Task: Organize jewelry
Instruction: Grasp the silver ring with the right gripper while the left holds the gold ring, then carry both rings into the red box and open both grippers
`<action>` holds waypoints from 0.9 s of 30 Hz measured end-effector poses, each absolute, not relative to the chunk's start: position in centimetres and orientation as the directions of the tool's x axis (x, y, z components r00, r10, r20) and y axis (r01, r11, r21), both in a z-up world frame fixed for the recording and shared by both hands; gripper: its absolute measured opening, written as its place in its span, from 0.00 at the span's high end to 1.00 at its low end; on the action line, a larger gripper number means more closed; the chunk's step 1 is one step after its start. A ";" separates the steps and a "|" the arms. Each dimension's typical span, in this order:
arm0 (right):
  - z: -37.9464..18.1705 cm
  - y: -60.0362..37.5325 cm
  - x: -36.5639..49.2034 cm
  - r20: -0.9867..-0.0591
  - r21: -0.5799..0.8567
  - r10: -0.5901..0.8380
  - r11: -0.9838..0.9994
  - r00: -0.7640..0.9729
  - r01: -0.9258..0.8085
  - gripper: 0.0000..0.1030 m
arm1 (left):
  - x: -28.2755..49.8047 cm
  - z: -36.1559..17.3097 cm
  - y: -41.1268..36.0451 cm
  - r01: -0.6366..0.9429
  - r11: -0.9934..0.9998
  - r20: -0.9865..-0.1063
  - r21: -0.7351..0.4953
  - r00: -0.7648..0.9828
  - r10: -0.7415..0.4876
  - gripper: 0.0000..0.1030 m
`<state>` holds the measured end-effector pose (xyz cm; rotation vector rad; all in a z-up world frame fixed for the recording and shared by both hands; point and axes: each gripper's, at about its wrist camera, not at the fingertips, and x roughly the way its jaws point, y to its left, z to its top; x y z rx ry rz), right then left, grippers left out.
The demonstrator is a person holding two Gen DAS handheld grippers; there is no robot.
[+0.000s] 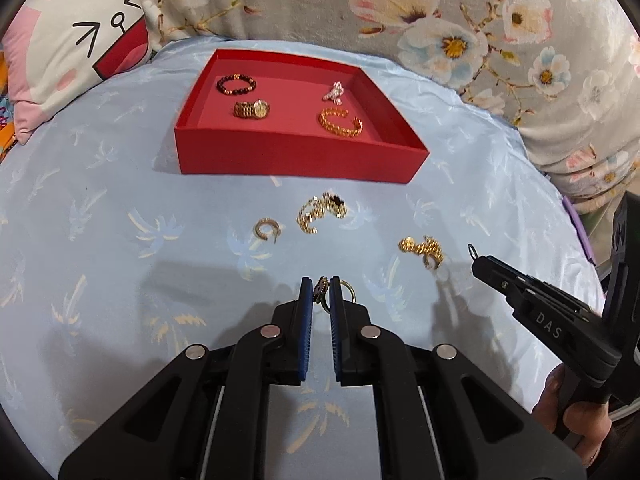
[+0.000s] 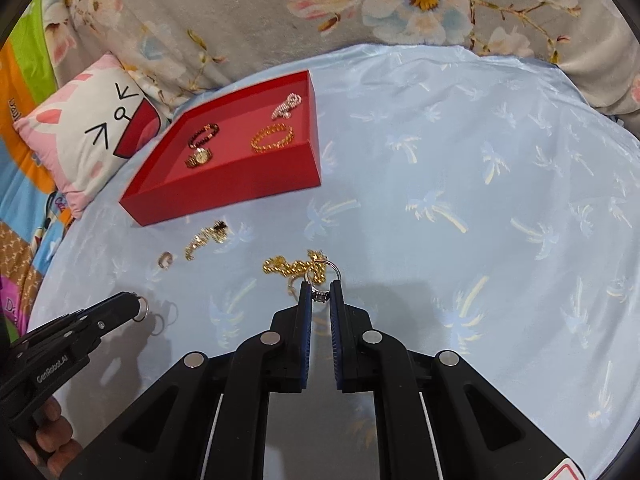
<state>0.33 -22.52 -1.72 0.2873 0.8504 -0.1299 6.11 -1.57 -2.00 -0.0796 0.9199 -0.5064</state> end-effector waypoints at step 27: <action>1.4 -19.7 16.7 -0.740 0.212 0.104 0.974 0.664 0.083 0.92 | 21.6 2.0 -3.0 0.363 0.890 -0.683 -0.277 0.577 -0.448 0.93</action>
